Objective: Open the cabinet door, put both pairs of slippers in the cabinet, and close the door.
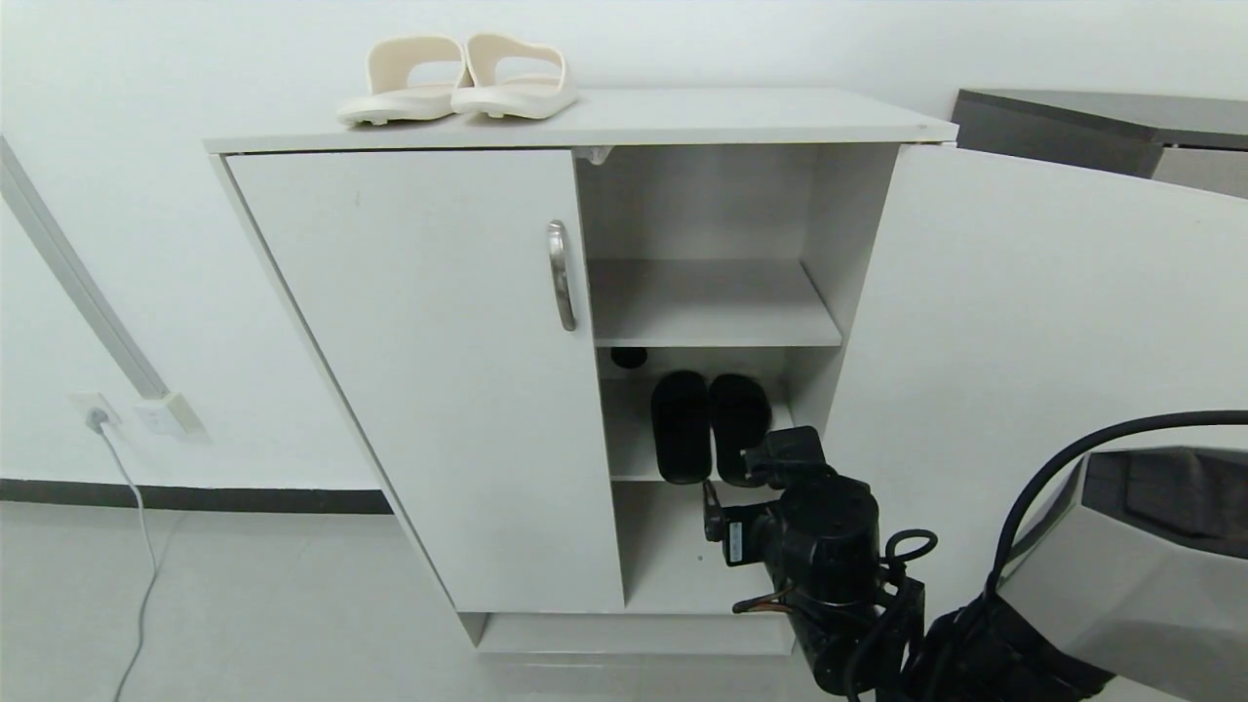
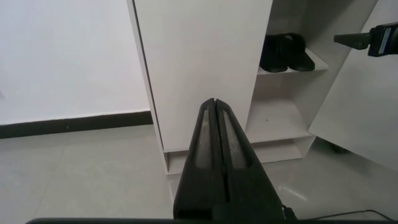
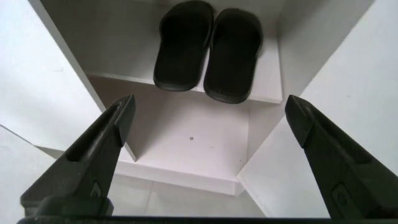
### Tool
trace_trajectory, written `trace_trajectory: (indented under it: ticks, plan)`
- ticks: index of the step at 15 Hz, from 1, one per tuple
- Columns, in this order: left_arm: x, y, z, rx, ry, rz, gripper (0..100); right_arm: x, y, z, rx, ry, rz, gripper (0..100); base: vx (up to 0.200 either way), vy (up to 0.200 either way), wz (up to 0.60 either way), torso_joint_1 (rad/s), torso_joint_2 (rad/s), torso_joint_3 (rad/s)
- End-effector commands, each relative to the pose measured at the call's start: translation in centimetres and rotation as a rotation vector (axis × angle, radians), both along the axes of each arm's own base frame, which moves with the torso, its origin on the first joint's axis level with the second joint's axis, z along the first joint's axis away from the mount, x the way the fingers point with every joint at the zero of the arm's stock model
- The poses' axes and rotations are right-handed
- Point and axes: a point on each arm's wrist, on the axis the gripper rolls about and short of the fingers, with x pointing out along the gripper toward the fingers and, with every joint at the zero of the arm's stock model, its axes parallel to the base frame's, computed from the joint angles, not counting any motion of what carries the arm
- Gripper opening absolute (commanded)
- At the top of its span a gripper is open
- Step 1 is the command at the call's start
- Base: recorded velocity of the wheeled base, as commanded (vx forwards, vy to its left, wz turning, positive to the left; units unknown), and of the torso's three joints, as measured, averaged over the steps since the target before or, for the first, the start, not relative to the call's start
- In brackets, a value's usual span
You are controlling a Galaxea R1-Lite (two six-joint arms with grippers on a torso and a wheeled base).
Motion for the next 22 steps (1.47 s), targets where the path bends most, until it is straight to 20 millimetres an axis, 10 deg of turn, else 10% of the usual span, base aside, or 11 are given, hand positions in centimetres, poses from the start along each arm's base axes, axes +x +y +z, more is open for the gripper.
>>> trace_trajectory:
  ticks: [1, 8, 22]
  plan:
    - [0.01, 0.0, 0.0, 0.005, 0.001, -0.002, 0, 0.21, -0.13, -0.26, -0.006, 0.005, -0.007, 100, 0.0, 0.0, 0.0, 0.007, 0.0, 0.056]
    - [0.01, 0.0, 0.0, 0.0, 0.002, -0.002, 0, 0.28, -0.31, -0.34, -0.008, 0.007, -0.011, 100, 0.0, 0.0, 0.0, 0.0, 0.0, 0.0]
    - [0.01, 0.0, 0.0, -0.002, 0.002, -0.001, 0, 0.38, -0.86, -0.62, -0.015, 0.012, -0.022, 100, 0.0, 0.2, 0.0, 0.004, 0.0, 0.002]
